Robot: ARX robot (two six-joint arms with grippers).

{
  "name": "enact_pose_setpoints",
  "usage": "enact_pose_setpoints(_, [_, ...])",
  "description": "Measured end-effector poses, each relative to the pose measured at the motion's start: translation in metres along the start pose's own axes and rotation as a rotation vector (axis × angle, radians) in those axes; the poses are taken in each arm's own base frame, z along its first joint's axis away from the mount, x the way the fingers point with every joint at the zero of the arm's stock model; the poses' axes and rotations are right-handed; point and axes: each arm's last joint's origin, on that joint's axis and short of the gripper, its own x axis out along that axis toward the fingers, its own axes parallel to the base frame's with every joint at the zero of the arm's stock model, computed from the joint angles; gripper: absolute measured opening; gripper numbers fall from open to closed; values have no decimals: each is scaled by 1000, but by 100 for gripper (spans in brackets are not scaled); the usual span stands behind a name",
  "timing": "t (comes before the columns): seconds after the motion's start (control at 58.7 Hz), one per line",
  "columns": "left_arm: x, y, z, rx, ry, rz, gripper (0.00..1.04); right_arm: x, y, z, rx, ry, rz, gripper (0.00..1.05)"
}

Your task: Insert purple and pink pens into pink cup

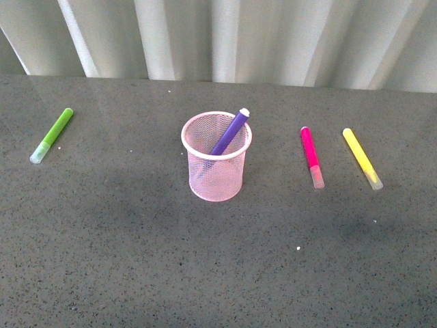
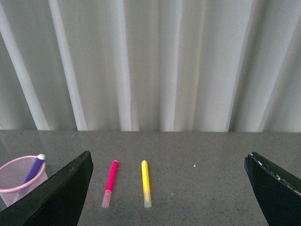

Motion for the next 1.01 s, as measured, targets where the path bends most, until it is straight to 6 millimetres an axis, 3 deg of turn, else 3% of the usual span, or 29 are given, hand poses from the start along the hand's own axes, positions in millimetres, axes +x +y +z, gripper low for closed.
enact_pose_setpoints(0.068, [-6, 7, -2, 8, -27, 33, 96, 0, 0, 0, 0, 0, 0, 98])
enact_pose_setpoints(0.17, [-16, 6, -19, 226, -252, 161, 79, 0, 0, 0, 0, 0, 0, 98])
enact_pose_setpoints(0.29, [-33, -13, -43, 359, -354, 166, 49, 0, 0, 0, 0, 0, 0, 98])
enact_pose_setpoints(0.511, [-46, -28, -69, 373, -344, 171, 4, 0, 0, 0, 0, 0, 0, 98])
enact_pose_setpoints(0.852, [-58, -42, -96, 379, -354, 185, 4, 0, 0, 0, 0, 0, 0, 98])
enact_pose_setpoints(1.006, [-65, -48, -98, 385, -355, 158, 4, 0, 0, 0, 0, 0, 0, 98])
